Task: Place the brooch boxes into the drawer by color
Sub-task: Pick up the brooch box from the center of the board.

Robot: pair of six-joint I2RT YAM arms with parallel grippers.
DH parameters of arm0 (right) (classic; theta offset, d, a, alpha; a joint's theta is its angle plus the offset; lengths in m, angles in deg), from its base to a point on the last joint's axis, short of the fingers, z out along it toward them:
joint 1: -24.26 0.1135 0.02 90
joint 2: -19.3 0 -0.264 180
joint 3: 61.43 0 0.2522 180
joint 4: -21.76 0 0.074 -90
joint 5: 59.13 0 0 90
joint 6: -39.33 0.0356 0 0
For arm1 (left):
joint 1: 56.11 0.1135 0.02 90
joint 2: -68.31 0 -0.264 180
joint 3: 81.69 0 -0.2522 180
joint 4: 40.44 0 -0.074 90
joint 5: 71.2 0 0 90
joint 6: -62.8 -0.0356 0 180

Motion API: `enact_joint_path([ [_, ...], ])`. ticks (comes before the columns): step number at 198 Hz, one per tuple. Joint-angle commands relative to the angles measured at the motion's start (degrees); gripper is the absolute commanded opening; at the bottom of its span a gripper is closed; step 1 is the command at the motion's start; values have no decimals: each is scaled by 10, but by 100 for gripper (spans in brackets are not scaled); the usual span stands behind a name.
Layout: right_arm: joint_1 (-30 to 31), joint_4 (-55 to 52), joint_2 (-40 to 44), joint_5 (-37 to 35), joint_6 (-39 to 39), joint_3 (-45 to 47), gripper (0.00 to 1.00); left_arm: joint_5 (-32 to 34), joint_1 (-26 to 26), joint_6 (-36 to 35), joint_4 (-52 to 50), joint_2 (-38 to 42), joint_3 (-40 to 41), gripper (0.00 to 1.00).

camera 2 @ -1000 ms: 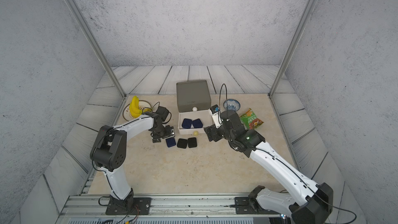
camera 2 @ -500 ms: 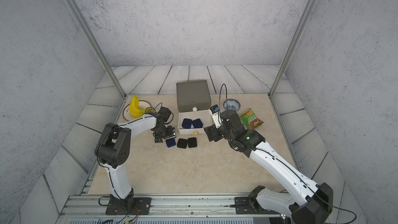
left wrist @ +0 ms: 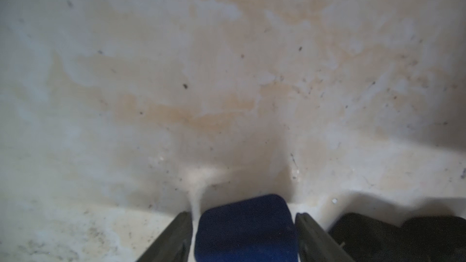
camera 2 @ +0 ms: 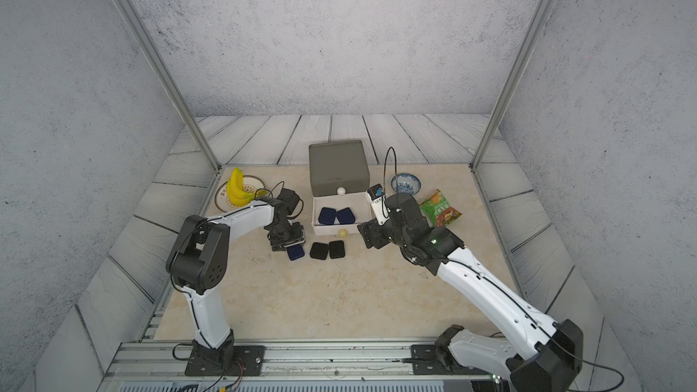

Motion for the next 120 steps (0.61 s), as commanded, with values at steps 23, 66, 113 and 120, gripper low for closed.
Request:
enact_joint_path([
  [23, -1, -1, 5, 8, -2, -2, 86, 11, -4, -9, -22, 10, 8, 73],
  [66, -1, -2, -3, 12, -1, -11, 86, 10, -4, -15, -25, 10, 12, 55],
  [113, -1, -3, -8, 29, 3, -15, 86, 19, -3, -21, -29, 38, 19, 41],
  [120, -1, -4, -7, 32, 4, -16, 86, 23, -3, -21, -31, 48, 18, 40],
])
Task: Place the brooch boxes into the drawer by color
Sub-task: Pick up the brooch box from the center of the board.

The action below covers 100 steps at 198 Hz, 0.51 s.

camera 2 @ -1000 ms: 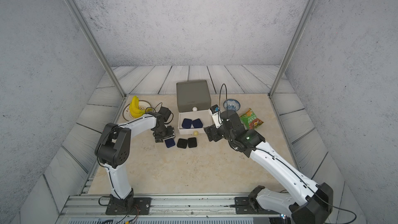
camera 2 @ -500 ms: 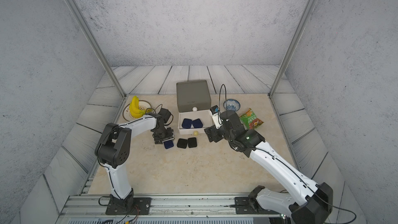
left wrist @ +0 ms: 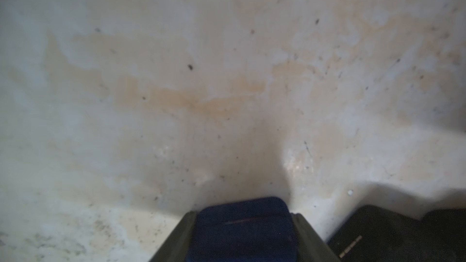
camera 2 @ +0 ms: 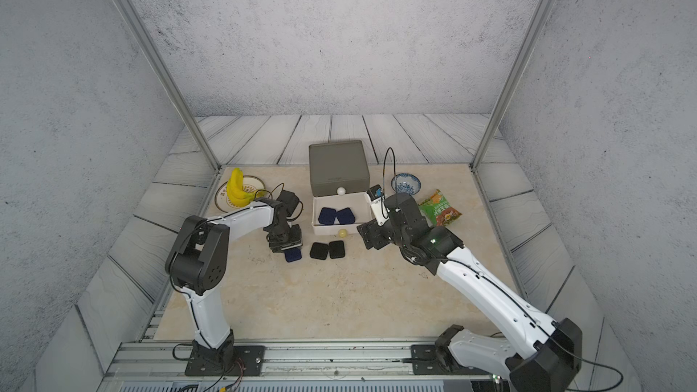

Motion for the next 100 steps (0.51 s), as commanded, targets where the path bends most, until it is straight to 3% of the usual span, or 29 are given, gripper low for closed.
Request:
enact_joint_path([
  [1, -1, -2, -3, 19, 3, -16, 86, 18, -3, -7, -21, 41, 6, 40],
  [58, -1, 0, 10, 41, 22, -15, 85, 28, 1, -14, -53, 125, 2, 37],
  [100, 6, 58, 20, 156, 67, 8, 85, -9, 7, -8, -54, 220, -16, 37],
])
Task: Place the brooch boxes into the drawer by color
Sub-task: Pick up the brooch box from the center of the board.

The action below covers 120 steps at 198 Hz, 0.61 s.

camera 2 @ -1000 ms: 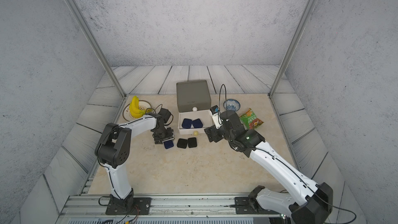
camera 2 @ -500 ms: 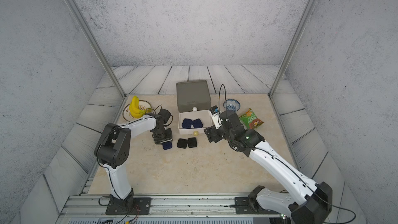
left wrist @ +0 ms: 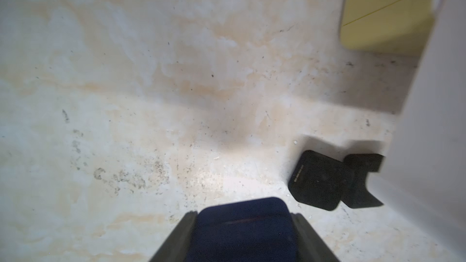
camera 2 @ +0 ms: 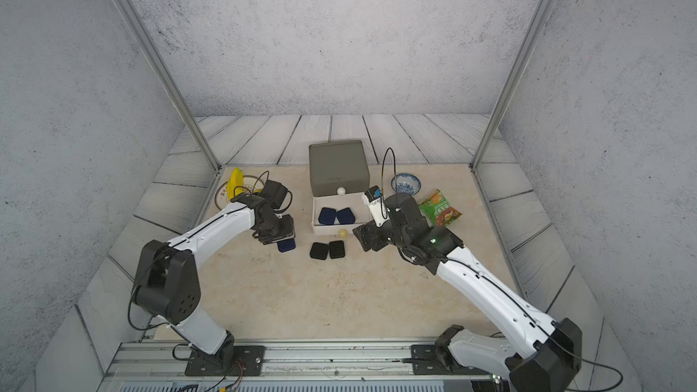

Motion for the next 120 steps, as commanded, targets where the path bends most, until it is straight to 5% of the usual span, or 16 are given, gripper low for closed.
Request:
enact_joint_path([
  [1, 6, 55, 20, 90, 43, 9, 85, -21, 5, -2, -17, 58, -22, 37],
  [58, 31, 242, -16, 212, 201, 44, 82, -89, 3, 48, 42, 191, -48, 34],
  [120, 95, 270, -120, 160, 217, -45, 73, -115, 1, 71, 72, 237, -53, 34],
])
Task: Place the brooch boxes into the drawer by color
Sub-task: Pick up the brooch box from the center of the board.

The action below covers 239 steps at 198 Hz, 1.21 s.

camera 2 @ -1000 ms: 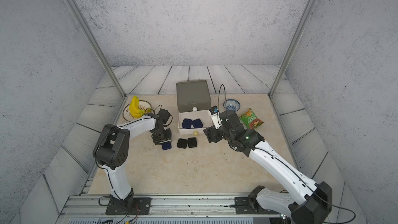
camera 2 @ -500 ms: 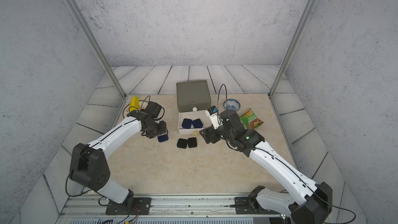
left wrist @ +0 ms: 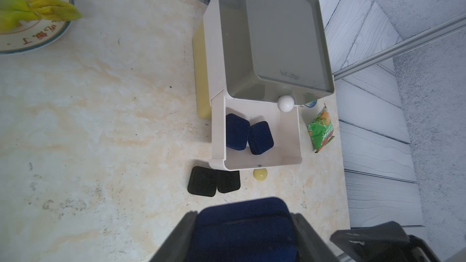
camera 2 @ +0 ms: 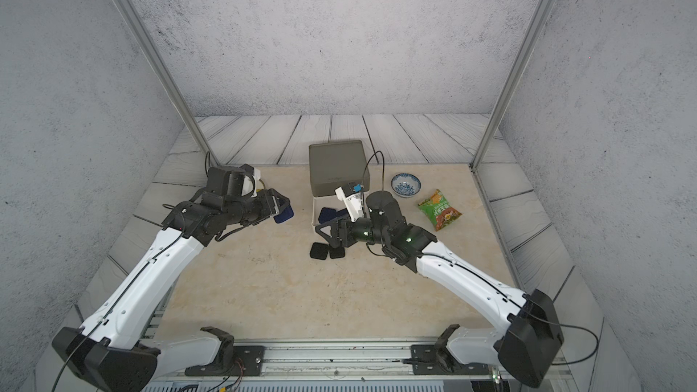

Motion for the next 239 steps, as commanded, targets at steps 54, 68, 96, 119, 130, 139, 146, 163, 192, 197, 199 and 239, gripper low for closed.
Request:
enact_joint_path([
  [54, 40, 37, -89, -46, 4, -102, 63, -15, -2, 6, 14, 18, -12, 34],
  [68, 43, 33, -104, -46, 4, -118, 62, -17, -2, 5, 13, 19, -13, 34],
  [96, 45, 33, -126, -56, -1, -139, 62, -20, -1, 4, 14, 22, -12, 34],
  [119, 47, 32, -144, -52, -3, -158, 61, -19, -2, 1, 12, 25, -10, 34],
  [130, 48, 28, -152, -47, -4, -167, 60, -19, -1, -1, 13, 27, -10, 34],
  [139, 50, 28, -155, -48, -6, -171, 60, -21, -1, -2, 13, 27, -11, 34],
  [146, 50, 29, -158, -48, -6, -173, 60, -21, -2, -1, 13, 27, -11, 34],
  [163, 51, 30, -164, -51, -7, -178, 59, -25, -2, -2, 14, 29, -10, 34],
  [192, 52, 32, -177, -44, -6, -191, 56, -26, -2, -2, 15, 32, -8, 34],
  [197, 52, 33, -178, -43, -6, -194, 55, -26, -2, -2, 14, 31, -7, 34],
  [199, 51, 34, -179, -43, -5, -194, 55, -26, -2, -2, 14, 31, -8, 34],
  [239, 53, 36, -183, -46, -4, -197, 34, -30, -2, -1, 18, 32, -5, 35],
])
